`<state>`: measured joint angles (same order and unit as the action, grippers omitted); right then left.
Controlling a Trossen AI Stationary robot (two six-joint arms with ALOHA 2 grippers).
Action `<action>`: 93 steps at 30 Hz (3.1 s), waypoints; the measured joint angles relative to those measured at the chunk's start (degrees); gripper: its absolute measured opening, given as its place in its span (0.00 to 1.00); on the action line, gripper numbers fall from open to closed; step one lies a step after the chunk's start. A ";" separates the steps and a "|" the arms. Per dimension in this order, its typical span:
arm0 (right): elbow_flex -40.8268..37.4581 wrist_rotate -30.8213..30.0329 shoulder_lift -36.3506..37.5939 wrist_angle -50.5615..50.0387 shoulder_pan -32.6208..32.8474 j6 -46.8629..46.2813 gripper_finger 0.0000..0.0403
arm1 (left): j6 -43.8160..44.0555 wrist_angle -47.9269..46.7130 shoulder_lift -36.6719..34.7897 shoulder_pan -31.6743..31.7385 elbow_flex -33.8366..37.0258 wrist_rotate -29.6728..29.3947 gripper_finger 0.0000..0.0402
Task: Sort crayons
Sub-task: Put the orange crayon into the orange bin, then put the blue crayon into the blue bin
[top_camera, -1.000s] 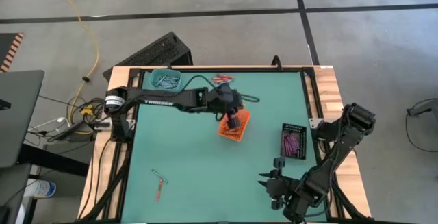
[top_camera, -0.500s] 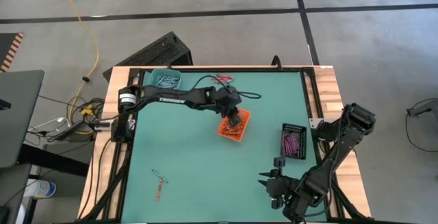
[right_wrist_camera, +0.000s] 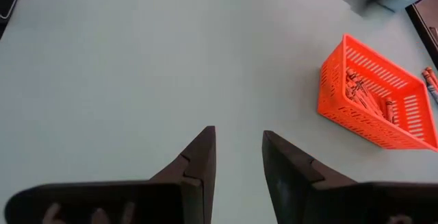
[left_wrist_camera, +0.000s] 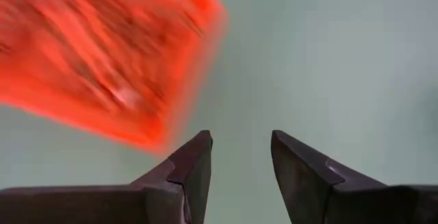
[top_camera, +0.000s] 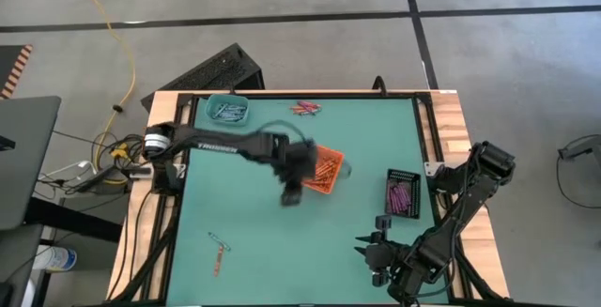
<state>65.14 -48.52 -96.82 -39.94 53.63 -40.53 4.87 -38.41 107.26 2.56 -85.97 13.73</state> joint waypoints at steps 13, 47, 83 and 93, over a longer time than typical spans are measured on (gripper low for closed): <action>0.00 0.44 0.00 1.28 -0.99 0.15 0.29 | 15.90 -24.02 -0.37 -31.80 0.00 -8.96 0.34; 0.02 0.83 0.00 5.75 -3.91 5.00 0.29 | 97.89 -10.91 -0.30 -68.51 20.02 -41.44 0.34; 0.02 0.88 0.00 6.24 -3.85 5.00 0.29 | 91.33 -11.14 0.00 -67.23 18.61 -35.48 0.34; 0.02 0.88 0.00 6.25 -3.85 5.03 0.29 | 88.60 -17.48 -0.11 -67.11 15.04 -38.67 0.34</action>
<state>65.17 -47.64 -96.82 -33.69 49.78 -35.51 93.48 -55.89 107.15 -64.56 -70.94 -24.94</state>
